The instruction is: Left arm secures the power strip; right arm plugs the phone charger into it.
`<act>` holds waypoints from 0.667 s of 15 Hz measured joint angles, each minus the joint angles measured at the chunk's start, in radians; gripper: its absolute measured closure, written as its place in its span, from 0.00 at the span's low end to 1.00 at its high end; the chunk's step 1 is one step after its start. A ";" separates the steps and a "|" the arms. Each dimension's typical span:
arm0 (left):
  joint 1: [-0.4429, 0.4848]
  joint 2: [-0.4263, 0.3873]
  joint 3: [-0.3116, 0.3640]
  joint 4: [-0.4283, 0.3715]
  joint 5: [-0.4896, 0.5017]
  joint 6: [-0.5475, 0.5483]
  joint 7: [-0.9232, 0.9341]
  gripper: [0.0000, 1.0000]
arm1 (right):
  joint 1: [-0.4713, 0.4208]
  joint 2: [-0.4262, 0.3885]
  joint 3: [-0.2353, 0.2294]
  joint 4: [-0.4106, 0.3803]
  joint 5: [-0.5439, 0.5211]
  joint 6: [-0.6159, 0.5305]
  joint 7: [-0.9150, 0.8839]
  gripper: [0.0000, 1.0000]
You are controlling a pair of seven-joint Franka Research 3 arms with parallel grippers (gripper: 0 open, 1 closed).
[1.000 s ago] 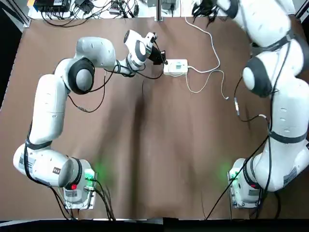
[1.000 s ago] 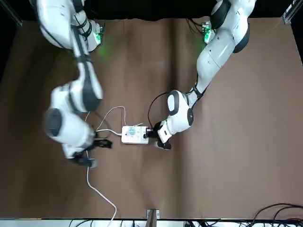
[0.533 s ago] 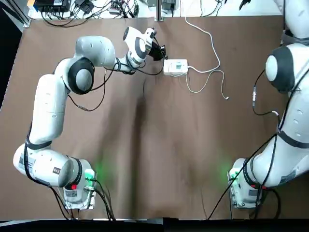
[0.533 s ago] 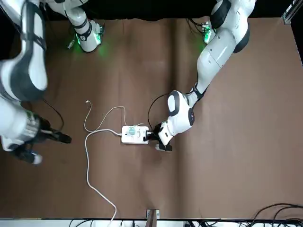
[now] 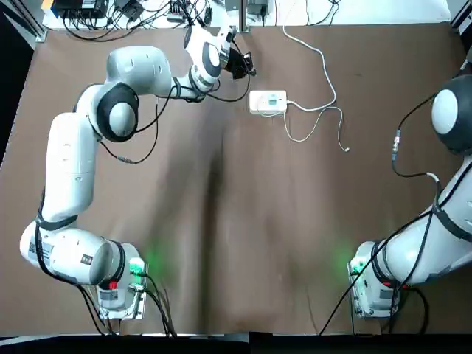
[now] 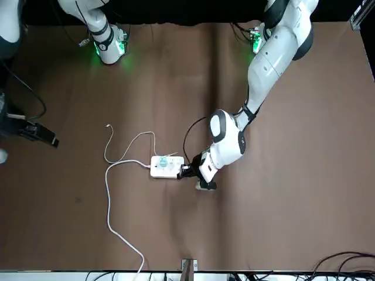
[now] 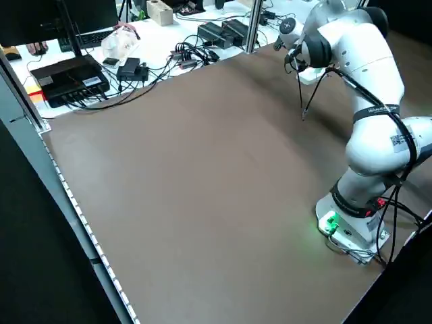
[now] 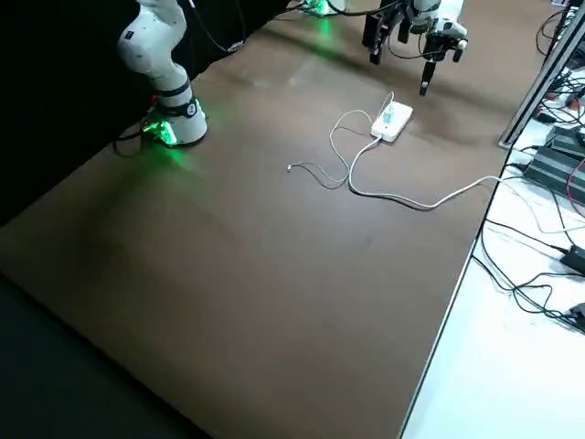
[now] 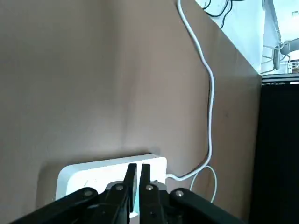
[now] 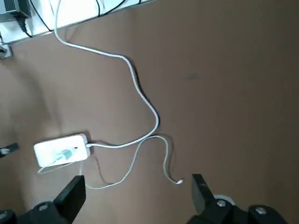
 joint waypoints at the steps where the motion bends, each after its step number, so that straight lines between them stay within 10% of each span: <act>1: 0.007 -0.011 0.000 0.000 0.000 -0.015 -0.015 0.92 | -0.038 -0.009 0.048 -0.004 -0.038 0.002 -0.012 0.00; 5: 0.066 -0.084 0.007 0.001 0.000 -0.143 -0.073 0.91 | -0.114 -0.026 0.230 -0.021 -0.197 0.031 -0.024 0.00; 10: 0.160 -0.158 0.011 -0.012 0.034 -0.257 -0.087 0.64 | -0.131 -0.030 0.227 -0.034 -0.208 0.049 -0.142 0.00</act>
